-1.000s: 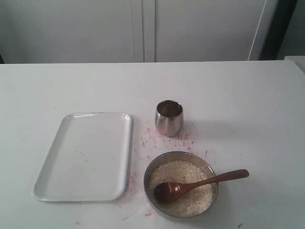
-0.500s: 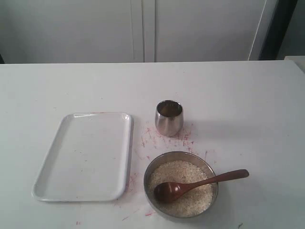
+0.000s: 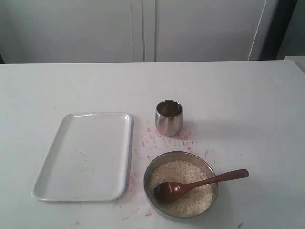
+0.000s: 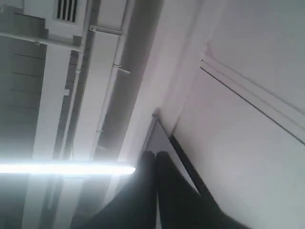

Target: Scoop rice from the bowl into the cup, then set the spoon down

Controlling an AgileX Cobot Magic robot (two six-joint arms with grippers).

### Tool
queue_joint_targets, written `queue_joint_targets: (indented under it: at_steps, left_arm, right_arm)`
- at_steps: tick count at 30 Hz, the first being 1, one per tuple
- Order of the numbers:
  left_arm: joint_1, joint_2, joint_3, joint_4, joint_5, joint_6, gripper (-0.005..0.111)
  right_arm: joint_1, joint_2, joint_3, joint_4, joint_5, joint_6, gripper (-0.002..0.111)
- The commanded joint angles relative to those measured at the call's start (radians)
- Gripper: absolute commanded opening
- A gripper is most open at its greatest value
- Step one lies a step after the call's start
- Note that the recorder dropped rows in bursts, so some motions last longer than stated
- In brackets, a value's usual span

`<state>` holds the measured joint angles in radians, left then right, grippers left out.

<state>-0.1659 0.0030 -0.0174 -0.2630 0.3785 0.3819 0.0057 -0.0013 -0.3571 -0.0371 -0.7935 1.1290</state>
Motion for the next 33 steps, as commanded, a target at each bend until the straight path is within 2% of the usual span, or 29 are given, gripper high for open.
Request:
queue_joint_targets:
  at_steps: [1, 4, 8, 18, 27, 33]
  left_arm:
    - [-0.007, -0.003, 0.005, -0.005, 0.003, 0.000, 0.014]
    - [-0.007, -0.003, 0.005, -0.005, 0.003, 0.000, 0.014]
    - [-0.007, -0.003, 0.005, -0.005, 0.003, 0.000, 0.014]
    - [-0.007, -0.003, 0.005, -0.005, 0.003, 0.000, 0.014]
    - [-0.007, -0.003, 0.005, -0.005, 0.003, 0.000, 0.014]
    - [-0.007, -0.003, 0.005, -0.005, 0.003, 0.000, 0.014]
  right_arm:
    - [-0.006, 0.001, -0.197, 0.007, 0.248, -0.191, 0.000]
    - [-0.006, 0.001, -0.368, 0.007, 0.493, -0.413, 0.000]
    - [-0.006, 0.007, -0.546, 0.007, 0.639, -0.644, 0.000]
    - [-0.004, 0.187, -0.909, -0.002, 0.891, -0.764, 0.000]
    - [0.066, 0.387, -1.198, -0.002, 1.184, -0.933, 0.000]
    - [0.129, 0.497, -1.296, 0.002, 1.405, -1.081, 0.000]
